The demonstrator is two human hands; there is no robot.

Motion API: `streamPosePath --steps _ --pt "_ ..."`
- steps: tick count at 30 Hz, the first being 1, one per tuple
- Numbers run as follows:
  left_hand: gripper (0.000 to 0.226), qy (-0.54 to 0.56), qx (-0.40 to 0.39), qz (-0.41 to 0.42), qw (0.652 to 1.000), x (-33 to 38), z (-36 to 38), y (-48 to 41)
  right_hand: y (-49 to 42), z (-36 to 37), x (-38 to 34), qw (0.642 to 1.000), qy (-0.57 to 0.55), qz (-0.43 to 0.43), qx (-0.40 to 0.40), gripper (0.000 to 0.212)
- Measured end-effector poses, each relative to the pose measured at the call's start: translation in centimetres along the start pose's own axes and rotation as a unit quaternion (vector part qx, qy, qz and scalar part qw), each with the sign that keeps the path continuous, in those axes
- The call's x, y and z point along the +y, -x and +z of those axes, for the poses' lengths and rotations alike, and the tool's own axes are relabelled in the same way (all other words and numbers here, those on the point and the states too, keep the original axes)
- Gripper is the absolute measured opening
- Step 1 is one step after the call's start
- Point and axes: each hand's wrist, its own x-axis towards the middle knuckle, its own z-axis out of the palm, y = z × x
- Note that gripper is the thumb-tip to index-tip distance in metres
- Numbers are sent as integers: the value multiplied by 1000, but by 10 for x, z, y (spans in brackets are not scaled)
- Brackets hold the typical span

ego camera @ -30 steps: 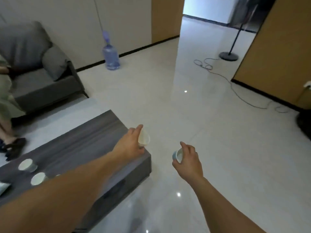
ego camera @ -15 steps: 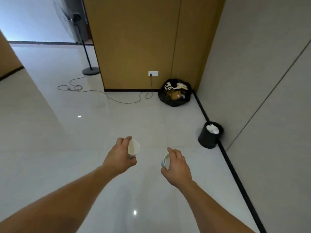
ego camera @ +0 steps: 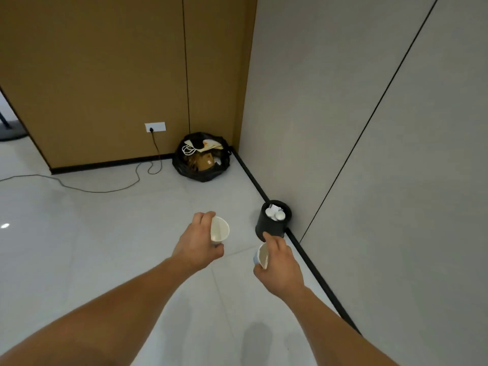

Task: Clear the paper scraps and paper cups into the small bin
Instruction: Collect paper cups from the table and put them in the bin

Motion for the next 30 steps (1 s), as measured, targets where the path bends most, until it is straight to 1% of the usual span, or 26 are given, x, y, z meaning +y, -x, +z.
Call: streamPosePath --steps 4,9,14,20,25,30 --pt "86 6 -23 15 1000 9 13 -68 -47 -6 13 1000 3 29 -1 81" --pt "91 0 -58 46 997 38 53 -154 -122 -22 59 998 2 59 8 80" --pt "87 -16 -60 51 997 81 98 -242 -205 -45 115 998 -9 60 10 80" --pt "85 -3 -64 38 997 125 146 -326 -290 -82 182 998 13 59 -22 80" --pt "84 -4 -98 31 995 134 181 -388 -354 -90 221 997 16 73 -34 76" --pt "82 -3 -147 33 989 130 220 -464 -421 -75 250 994 12 93 -59 80"
